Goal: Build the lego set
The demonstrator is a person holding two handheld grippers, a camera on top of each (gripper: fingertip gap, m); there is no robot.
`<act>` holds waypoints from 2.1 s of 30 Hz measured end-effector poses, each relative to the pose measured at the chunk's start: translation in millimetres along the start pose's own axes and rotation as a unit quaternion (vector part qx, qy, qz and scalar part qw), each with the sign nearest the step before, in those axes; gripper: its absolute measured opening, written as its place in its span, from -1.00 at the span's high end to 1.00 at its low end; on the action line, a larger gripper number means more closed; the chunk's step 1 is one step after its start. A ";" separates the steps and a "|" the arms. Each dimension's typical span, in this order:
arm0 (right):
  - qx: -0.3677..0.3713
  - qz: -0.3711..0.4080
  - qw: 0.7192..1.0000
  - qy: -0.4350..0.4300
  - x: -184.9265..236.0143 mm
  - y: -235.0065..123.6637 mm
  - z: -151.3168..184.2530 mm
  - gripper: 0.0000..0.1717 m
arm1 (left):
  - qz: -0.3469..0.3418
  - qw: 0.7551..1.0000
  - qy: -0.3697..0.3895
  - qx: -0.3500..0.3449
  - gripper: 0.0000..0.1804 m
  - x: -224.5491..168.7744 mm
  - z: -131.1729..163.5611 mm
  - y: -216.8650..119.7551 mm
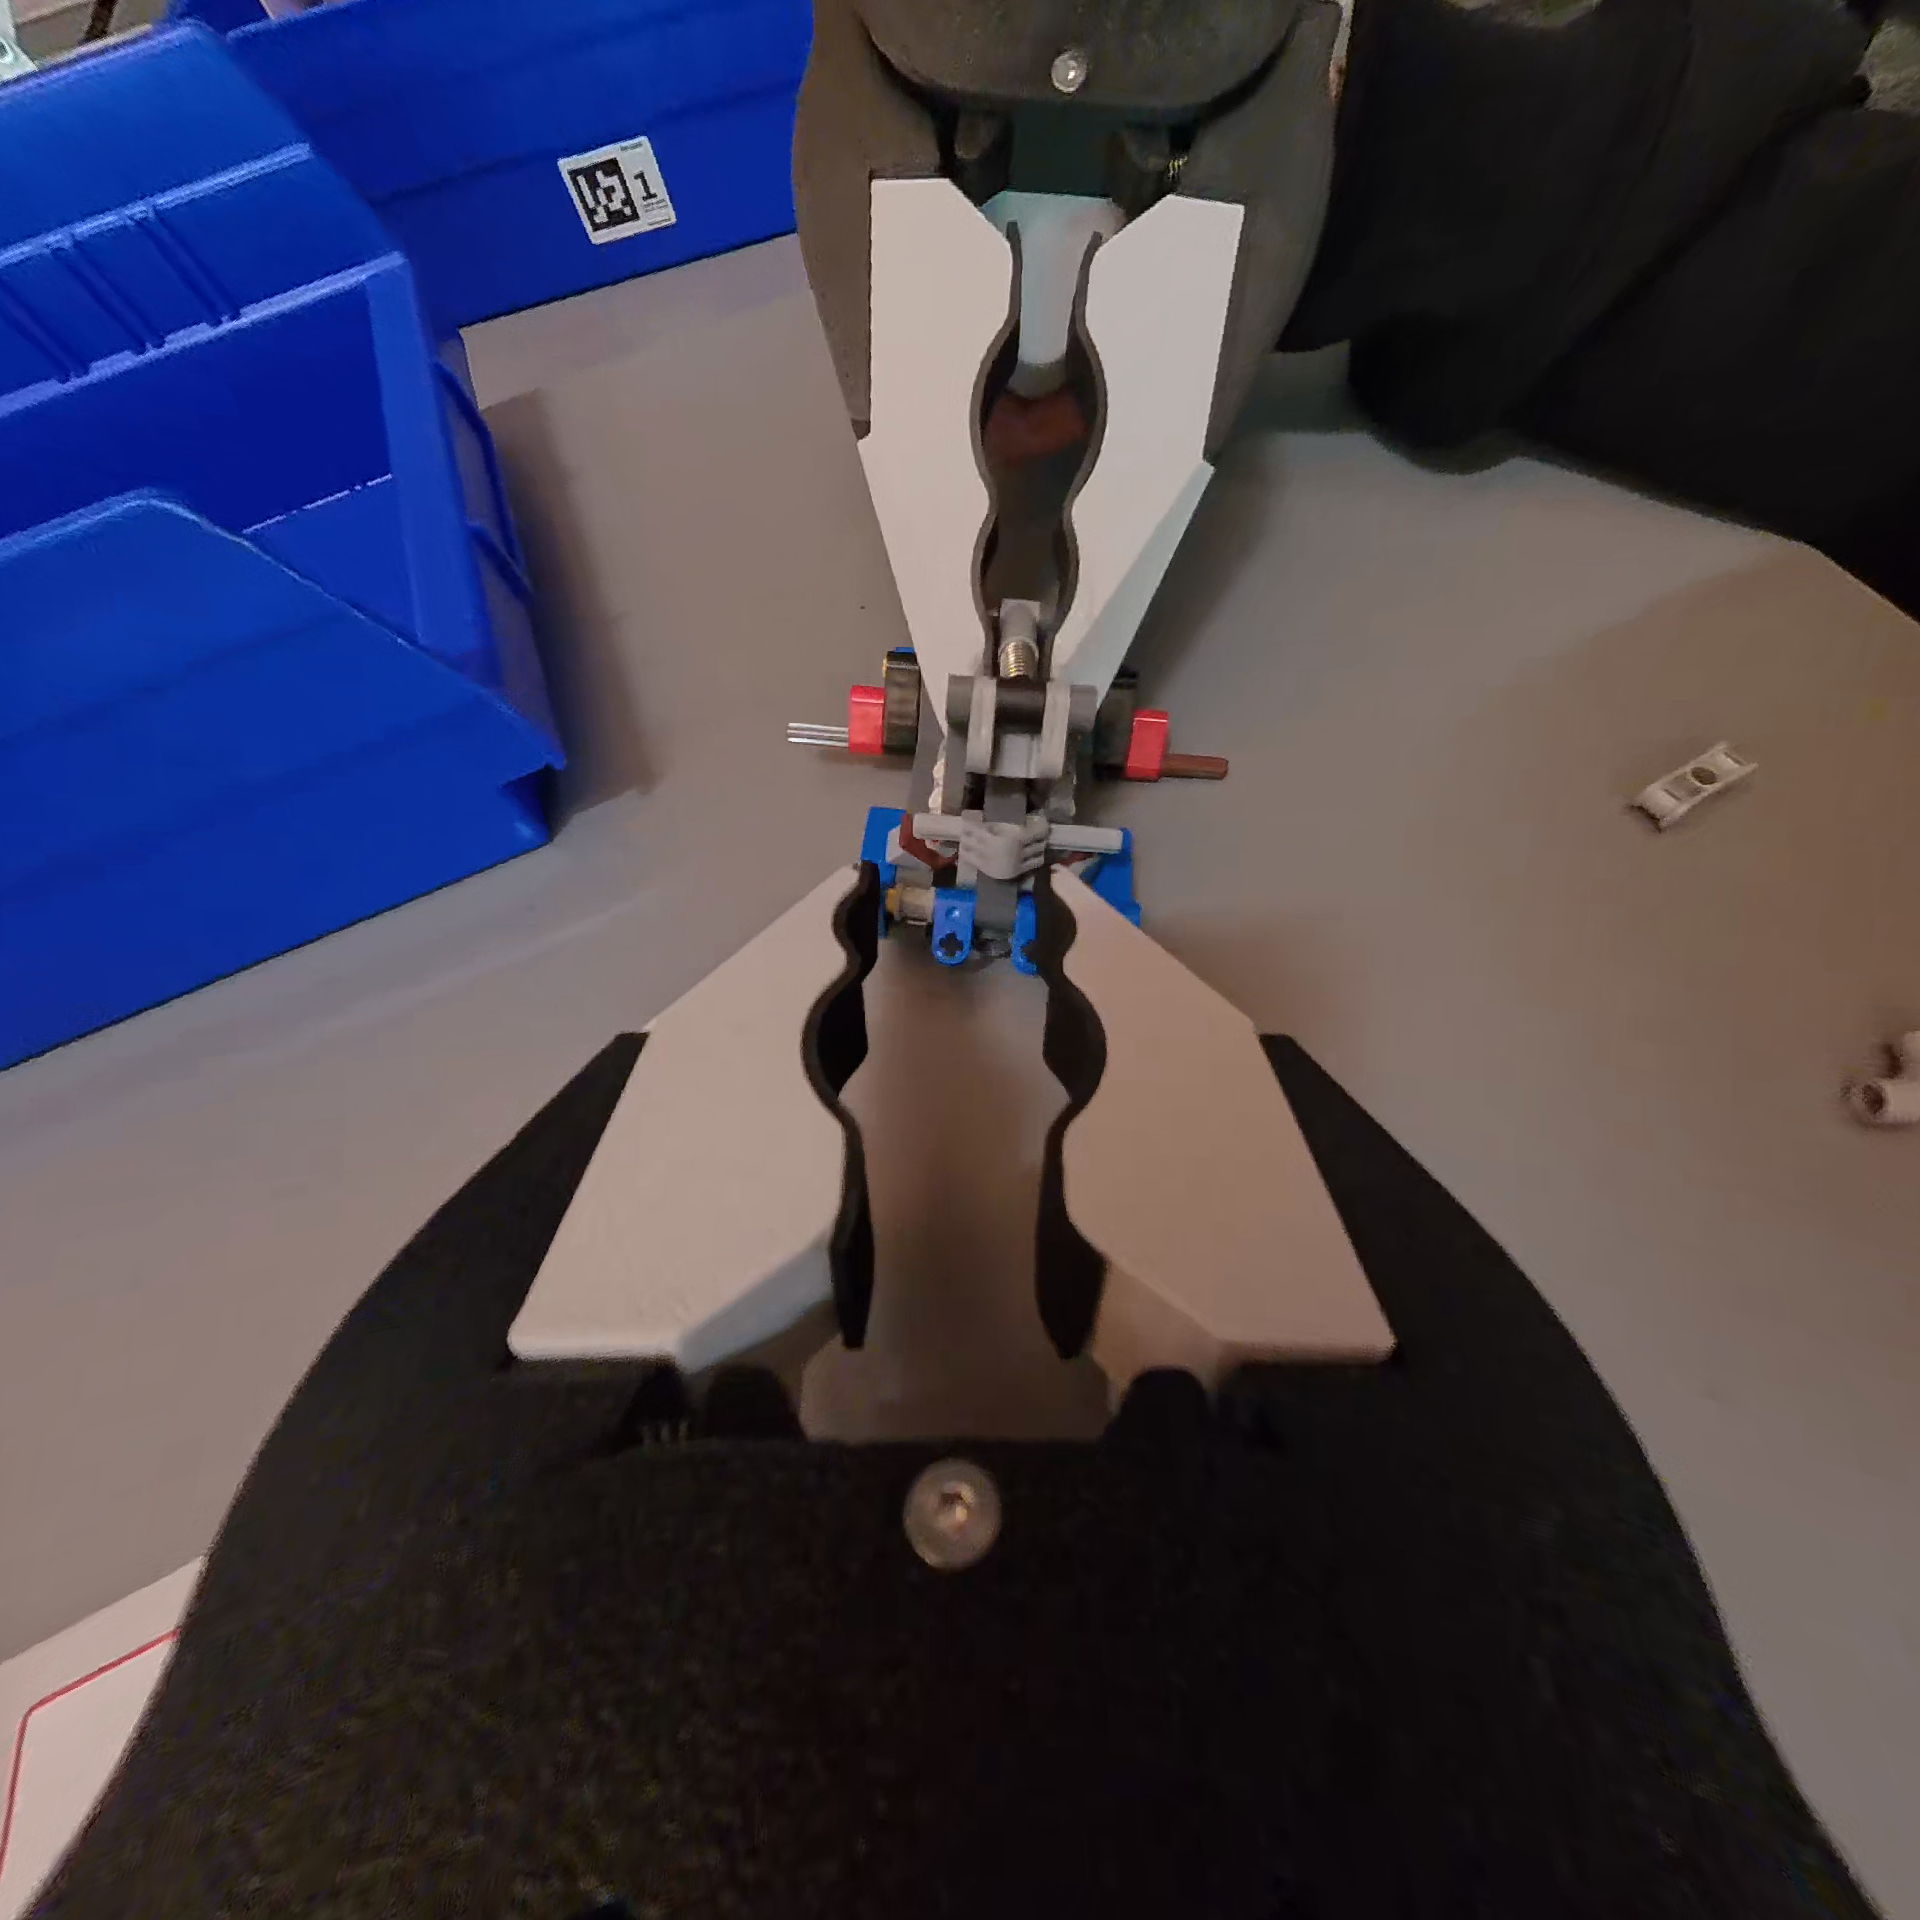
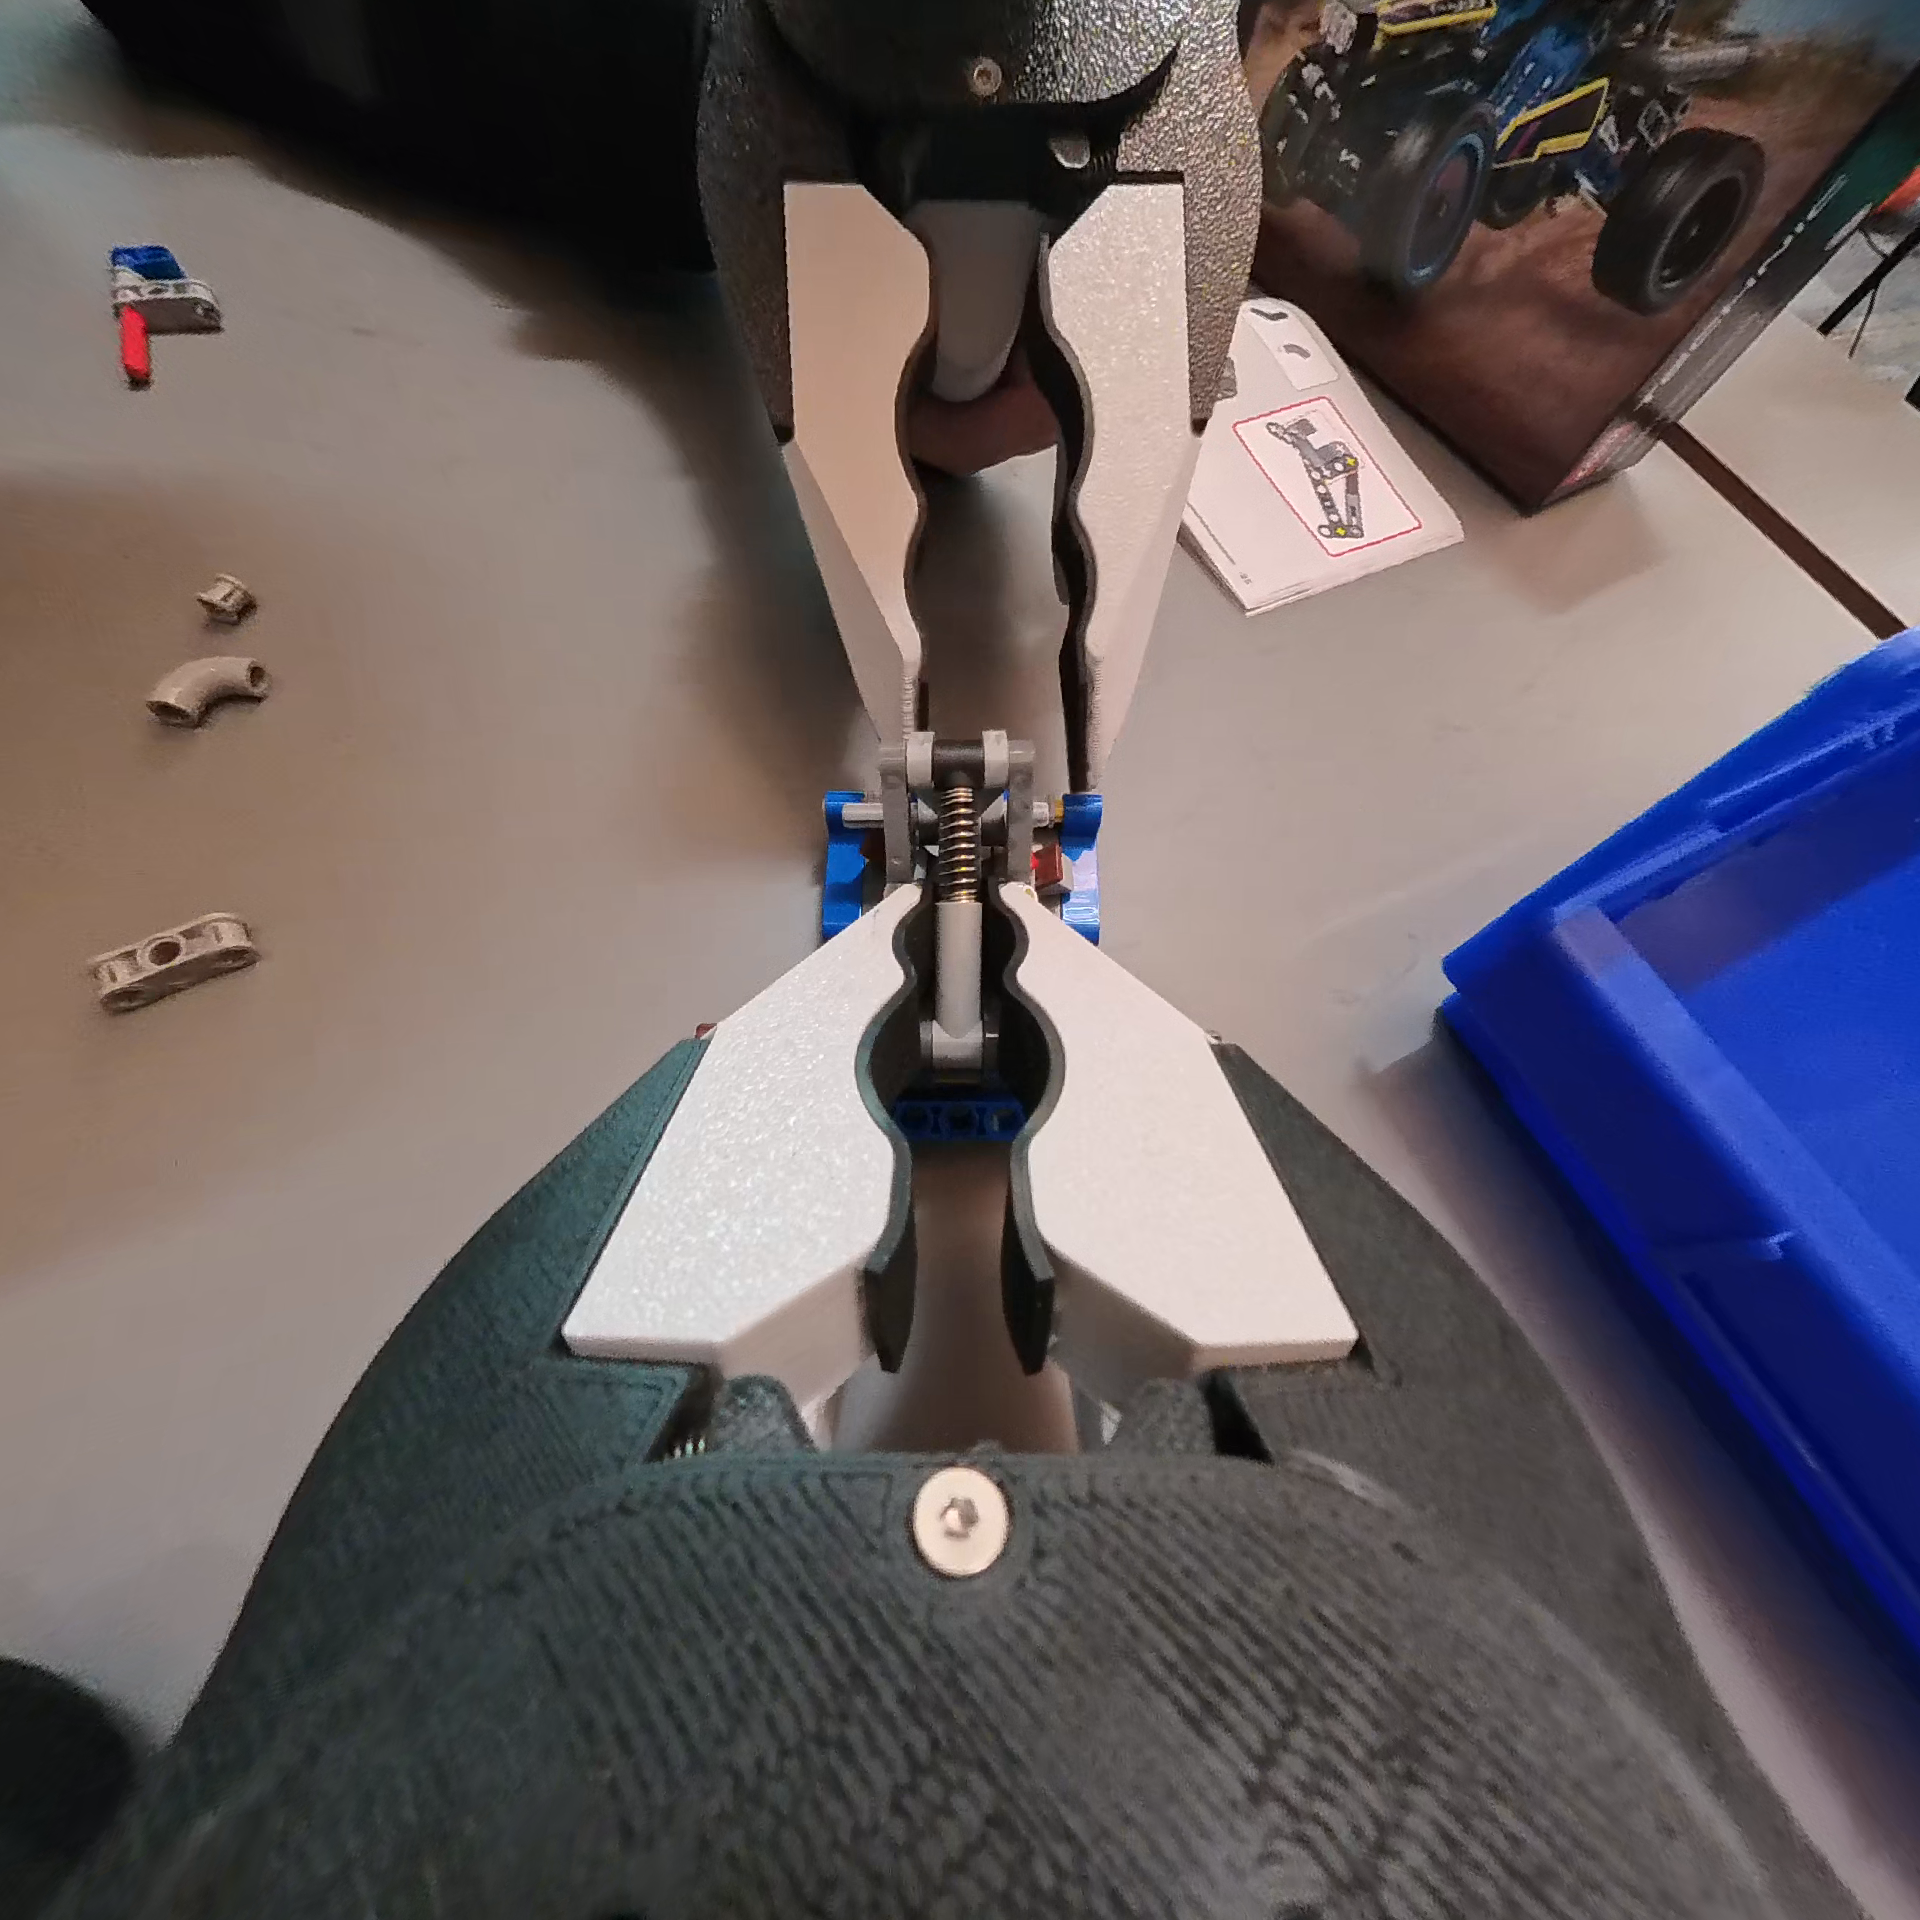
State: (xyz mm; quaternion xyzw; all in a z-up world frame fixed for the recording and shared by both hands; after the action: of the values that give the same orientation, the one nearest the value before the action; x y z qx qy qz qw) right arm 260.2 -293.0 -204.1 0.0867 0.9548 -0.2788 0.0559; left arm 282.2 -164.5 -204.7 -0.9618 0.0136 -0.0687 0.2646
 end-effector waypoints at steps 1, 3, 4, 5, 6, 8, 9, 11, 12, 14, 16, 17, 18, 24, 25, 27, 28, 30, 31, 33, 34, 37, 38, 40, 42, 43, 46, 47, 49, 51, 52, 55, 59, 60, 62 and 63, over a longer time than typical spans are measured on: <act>0.000 -0.001 1.000 0.001 0.0 0.0 0.0 0.94 | 0.000 1.000 0.002 -0.001 0.72 -0.7 -0.5 0.3; 0.000 -0.003 1.000 0.002 0.5 -0.6 0.2 0.94 | -0.002 1.000 0.003 -0.001 0.72 -2.1 -1.2 0.9; 0.000 -0.003 1.000 0.004 0.8 -1.0 0.4 0.95 | -0.004 1.000 0.003 -0.001 0.72 -2.5 -1.6 1.3; 0.000 -0.004 1.000 0.004 1.1 -1.5 0.7 0.94 | -0.005 1.000 0.002 0.000 0.72 -3.0 -1.9 1.8; 0.000 -0.005 1.000 0.005 1.4 -2.0 0.8 0.95 | -0.002 1.000 0.000 0.000 0.72 -3.8 -2.2 2.1; 0.000 -0.006 1.000 0.004 1.7 -1.9 0.9 0.94 | 0.016 1.000 0.003 -0.001 0.71 -6.5 -2.6 2.4; 0.000 -0.006 1.000 0.005 1.7 -1.9 0.9 0.94 | 0.022 1.000 0.004 -0.005 0.71 -7.7 -3.1 2.1; 0.000 -0.006 1.000 0.003 1.9 -2.0 0.8 0.94 | 0.016 1.000 0.004 -0.008 0.71 -7.4 -3.7 2.1; -0.001 -0.007 1.000 0.003 2.1 -1.9 0.8 0.94 | 0.013 1.000 0.005 -0.004 0.71 -7.3 -3.5 2.8; -0.001 -0.008 1.000 0.001 2.6 -1.9 0.9 0.94 | -0.002 1.000 0.011 0.002 0.73 -7.0 -3.0 4.2; -0.001 -0.008 1.000 0.001 2.7 -1.8 0.8 0.94 | -0.011 1.000 0.022 0.006 0.75 -8.3 -3.0 5.8; -0.001 -0.008 1.000 0.001 2.7 -1.8 0.8 0.94 | -0.015 0.999 0.029 0.010 0.75 -9.2 -2.9 6.7; -0.001 -0.008 1.000 0.001 2.7 -1.8 0.8 0.94 | -0.019 0.999 0.035 0.014 0.76 -10.1 -2.7 8.0; -0.001 -0.009 1.000 0.000 3.1 -2.0 0.7 0.94 | -0.019 0.999 0.045 0.017 0.81 -12.6 -2.9 9.5; -0.001 -0.009 1.000 0.000 3.1 -2.0 0.7 0.95 | -0.017 0.999 0.044 0.017 0.81 -12.4 -2.8 9.6; -0.001 -0.009 1.000 -0.001 3.2 -2.0 0.7 0.95 | -0.015 0.999 0.043 0.017 0.81 -12.4 -2.8 9.7; -0.001 -0.010 1.000 -0.001 3.2 -2.0 0.7 0.95 | -0.013 0.999 0.043 0.017 0.81 -12.6 -2.8 9.6; -0.002 -0.012 1.000 -0.001 3.6 -2.0 0.6 0.94 | -0.009 0.999 0.042 0.015 0.81 -12.9 -3.0 9.3; -0.002 -0.012 1.000 -0.001 3.5 -2.1 0.6 0.94 | -0.007 0.999 0.039 0.013 0.81 -12.5 -3.1 8.8; -0.002 -0.011 1.000 -0.002 3.6 -2.1 0.6 0.94 | 0.000 1.000 0.029 0.007 0.80 -11.2 -3.6 7.3; -0.002 -0.011 1.000 -0.002 3.5 -2.2 0.6 0.94 | 0.004 1.000 0.022 0.004 0.79 -10.1 -3.5 6.3; -0.002 -0.012 1.000 0.001 3.2 -2.3 0.6 0.94 | 0.011 1.000 0.006 -0.001 0.76 -7.5 -3.6 5.1; -0.002 -0.013 1.000 0.001 3.2 -2.3 0.6 0.94 | 0.012 1.000 0.006 -0.001 0.75 -7.5 -3.6 5.3; -0.002 -0.012 1.000 0.000 3.3 -2.3 0.6 0.94 | 0.011 1.000 0.012 0.002 0.75 -7.4 -2.9 5.5; -0.002 -0.012 1.000 0.002 3.0 -2.3 0.6 0.94 | 0.010 1.000 0.018 0.003 0.75 -6.7 -2.3 5.1; -0.002 -0.013 1.000 0.003 2.9 -2.3 0.6 0.94 | 0.010 1.000 0.017 0.002 0.74 -6.2 -2.3 5.0; -0.002 -0.013 1.000 0.003 2.9 -2.4 0.6 0.94 | 0.014 1.000 0.016 0.002 0.74 -6.3 -2.2 4.8; -0.002 -0.013 1.000 0.003 2.9 -2.3 0.6 0.94 | 0.013 1.000 0.020 0.000 0.74 -6.2 -2.3 4.6; -0.002 -0.014 1.000 0.005 2.7 -2.3 0.6 0.94 | 0.014 0.999 0.035 -0.005 0.72 -6.5 -2.3 3.2; -0.002 -0.015 1.000 0.005 2.8 -2.3 0.5 0.94 | 0.017 0.999 0.046 -0.013 0.70 -5.9 -3.1 -0.1; -0.002 -0.015 1.000 0.004 2.9 -2.2 0.5 0.94 | 0.020 0.999 0.043 -0.023 0.70 -5.3 -5.1 -2.2; -0.001 -0.015 1.000 0.004 3.0 -2.3 0.5 0.94 | 0.022 0.997 0.011 -0.075 0.79 -3.7 -14.3 -6.8; -0.001 -0.014 1.000 0.002 3.3 -2.3 0.5 0.94 | 0.002 0.999 0.014 -0.047 0.80 -2.1 -9.2 0.1; -0.002 -0.014 1.000 0.002 3.2 -2.3 0.4 0.94 | 0.002 0.999 0.018 -0.047 0.82 -2.8 -9.3 0.0; -0.002 -0.014 1.000 0.003 3.2 -2.1 0.4 0.94 | 0.005 0.999 0.019 -0.044 0.84 -3.6 -9.1 -0.2; -0.002 -0.014 1.000 0.003 3.2 -2.2 0.5 0.94 | 0.008 0.999 0.016 -0.043 0.85 -3.7 -9.1 -0.3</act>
State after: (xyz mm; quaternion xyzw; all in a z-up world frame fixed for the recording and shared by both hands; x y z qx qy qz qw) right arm 256.7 -294.6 -203.9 0.0740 0.9565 -0.2779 0.0497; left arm 277.3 -168.7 -197.2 -0.9710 0.0282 -0.0814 0.2230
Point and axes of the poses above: each gripper's, where its closed fingertips meet, y out along the fingers, z out of its underside, x = y × z across the jaws, the point moved 7 cm from there along -y, back along the fingers
